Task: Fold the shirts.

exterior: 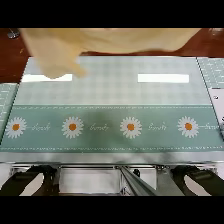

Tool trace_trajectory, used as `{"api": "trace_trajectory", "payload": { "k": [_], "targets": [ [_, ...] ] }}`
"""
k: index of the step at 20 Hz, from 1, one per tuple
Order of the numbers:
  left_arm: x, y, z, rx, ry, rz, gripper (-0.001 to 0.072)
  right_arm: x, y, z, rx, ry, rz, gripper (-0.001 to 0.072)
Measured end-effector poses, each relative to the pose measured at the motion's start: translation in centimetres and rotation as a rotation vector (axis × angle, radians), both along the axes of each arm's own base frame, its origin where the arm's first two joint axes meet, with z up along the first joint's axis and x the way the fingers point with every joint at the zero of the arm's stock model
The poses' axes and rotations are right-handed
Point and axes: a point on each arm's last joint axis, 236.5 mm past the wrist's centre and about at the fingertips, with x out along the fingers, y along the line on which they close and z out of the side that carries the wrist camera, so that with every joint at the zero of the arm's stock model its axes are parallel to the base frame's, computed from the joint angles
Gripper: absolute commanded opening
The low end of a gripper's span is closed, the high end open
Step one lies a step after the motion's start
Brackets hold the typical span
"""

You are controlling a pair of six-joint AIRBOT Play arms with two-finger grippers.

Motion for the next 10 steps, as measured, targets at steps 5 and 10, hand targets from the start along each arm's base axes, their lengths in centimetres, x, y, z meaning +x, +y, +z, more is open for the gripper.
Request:
{"api": "trace_trajectory", "payload": {
  "k": [5, 10],
  "targets": [
    [-8.5, 3.6, 3.4, 0.046, -0.120, 0.187, 0.0018, -8.1, -3.6, 2.3, -0.031, -0.115, -0.106, 0.0015],
    [-9.6, 4.0, -2.5, 0.101, 0.098, 0.193, 0.0018, -7.9, -3.8, -3.2, -0.044, 0.072, -0.115, 0.0015]
  ]
}}
